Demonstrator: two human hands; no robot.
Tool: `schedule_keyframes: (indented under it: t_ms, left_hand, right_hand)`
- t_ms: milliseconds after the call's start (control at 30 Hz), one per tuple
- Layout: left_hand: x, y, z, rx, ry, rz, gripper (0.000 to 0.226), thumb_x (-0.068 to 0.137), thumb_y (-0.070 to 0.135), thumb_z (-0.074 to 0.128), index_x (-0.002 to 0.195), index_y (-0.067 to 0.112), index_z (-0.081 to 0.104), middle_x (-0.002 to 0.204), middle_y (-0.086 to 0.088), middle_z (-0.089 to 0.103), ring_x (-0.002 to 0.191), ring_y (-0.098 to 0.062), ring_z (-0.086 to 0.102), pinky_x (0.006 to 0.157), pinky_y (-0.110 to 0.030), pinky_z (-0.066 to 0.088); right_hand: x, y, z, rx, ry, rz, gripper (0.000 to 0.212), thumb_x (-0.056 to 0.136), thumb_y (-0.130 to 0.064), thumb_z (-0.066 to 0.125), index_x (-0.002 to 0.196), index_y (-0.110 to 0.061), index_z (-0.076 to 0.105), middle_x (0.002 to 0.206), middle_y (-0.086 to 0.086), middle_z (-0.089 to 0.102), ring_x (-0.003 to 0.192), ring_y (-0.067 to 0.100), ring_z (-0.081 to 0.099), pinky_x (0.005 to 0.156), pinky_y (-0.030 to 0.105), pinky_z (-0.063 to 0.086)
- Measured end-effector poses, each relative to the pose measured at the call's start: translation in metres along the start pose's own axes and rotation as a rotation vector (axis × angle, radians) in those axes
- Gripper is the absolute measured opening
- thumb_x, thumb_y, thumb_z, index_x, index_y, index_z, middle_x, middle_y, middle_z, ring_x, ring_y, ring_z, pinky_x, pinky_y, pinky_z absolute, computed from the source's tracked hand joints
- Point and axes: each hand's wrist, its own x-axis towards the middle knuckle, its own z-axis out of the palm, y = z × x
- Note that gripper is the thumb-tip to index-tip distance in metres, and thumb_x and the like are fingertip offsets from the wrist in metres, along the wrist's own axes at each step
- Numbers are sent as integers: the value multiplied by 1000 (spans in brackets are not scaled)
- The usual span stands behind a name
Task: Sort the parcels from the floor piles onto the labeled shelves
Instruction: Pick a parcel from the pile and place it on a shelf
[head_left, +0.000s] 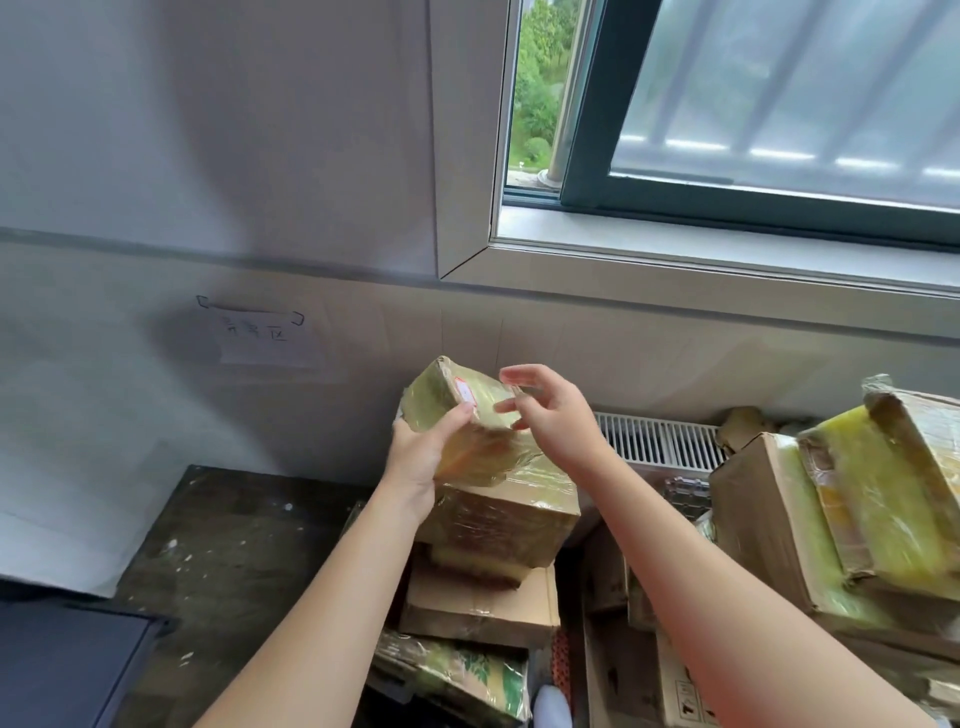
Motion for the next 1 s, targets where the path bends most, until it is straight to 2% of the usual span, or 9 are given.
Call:
schedule_keyframes:
  t_ms: [100, 233, 433, 500, 567, 667, 767, 867, 1000]
  left_hand:
    - [2, -7, -14, -71, -82, 33, 91, 54, 38, 89, 132, 17, 47, 125, -7, 66, 110, -24, 67, 97, -47, 53]
    - [2, -3, -25, -106, -277, 56, 81, 66, 36, 81, 138, 15, 52, 129, -12, 65, 116, -30, 64, 87, -41, 56]
    - [6, 0, -32, -112, -374, 54, 76, 80, 34, 71, 146, 11, 42, 140, -18, 55, 127, -36, 54, 99, -45, 52]
    - [5, 5, -29, -76, -339, 46, 66, 84, 33, 67, 143, 12, 45, 134, -15, 61, 118, -28, 63, 90, -39, 56]
    - [6, 10, -26, -15, -271, 41, 57, 86, 34, 62, 138, 15, 51, 126, -10, 66, 103, -18, 69, 81, -33, 58]
    - [10, 14, -25, 73, -213, -3, 86, 70, 54, 68, 148, 29, 39, 146, -2, 51, 123, -22, 58, 104, -48, 47]
    - [8, 20, -29, 179, -202, 49, 102, 64, 52, 72, 153, 39, 24, 147, 5, 47, 131, -22, 50, 111, -50, 39]
    - [12, 25, -36, 200, -197, 95, 93, 68, 33, 68, 153, 30, 29, 142, 3, 54, 126, -20, 54, 107, -39, 43]
    - [14, 37, -43, 249, -248, 99, 89, 68, 29, 65, 151, 27, 36, 144, 3, 52, 127, -20, 53, 106, -35, 42]
  right_hand:
    - [5, 13, -8, -243, 141, 82, 31, 94, -17, 58, 125, -16, 59, 128, 5, 57, 113, 14, 56, 97, 31, 46]
    - [5, 23, -14, -292, 2, 219, 69, 88, -39, 66, 147, -21, 35, 147, 7, 39, 134, 24, 41, 101, 33, 36]
    - [9, 33, -16, 96, -126, 425, 78, 77, -59, 70, 142, -30, 37, 125, -6, 61, 99, 22, 69, 83, 44, 59]
    - [7, 36, -19, 151, -120, 412, 74, 80, -52, 73, 141, -32, 37, 122, -5, 63, 92, 22, 71, 76, 42, 61]
    - [6, 40, -19, 204, -82, 417, 89, 72, -51, 80, 144, -38, 30, 134, -2, 55, 101, 26, 69, 73, 45, 62]
    - [3, 41, -14, 191, -103, 448, 110, 69, -51, 83, 152, -46, 10, 159, -1, 22, 117, 28, 54, 69, 44, 61]
    - [4, 39, -11, 19, -164, 449, 101, 74, -56, 77, 149, -45, 11, 157, 3, 25, 109, 26, 57, 70, 40, 59]
    - [7, 32, -15, -120, -169, 454, 74, 74, -62, 73, 130, -32, 35, 128, 1, 51, 102, 20, 62, 82, 45, 56]
    - [11, 19, -18, -288, -203, 361, 53, 78, -59, 71, 109, -22, 48, 106, -4, 58, 94, 11, 57, 84, 35, 49]
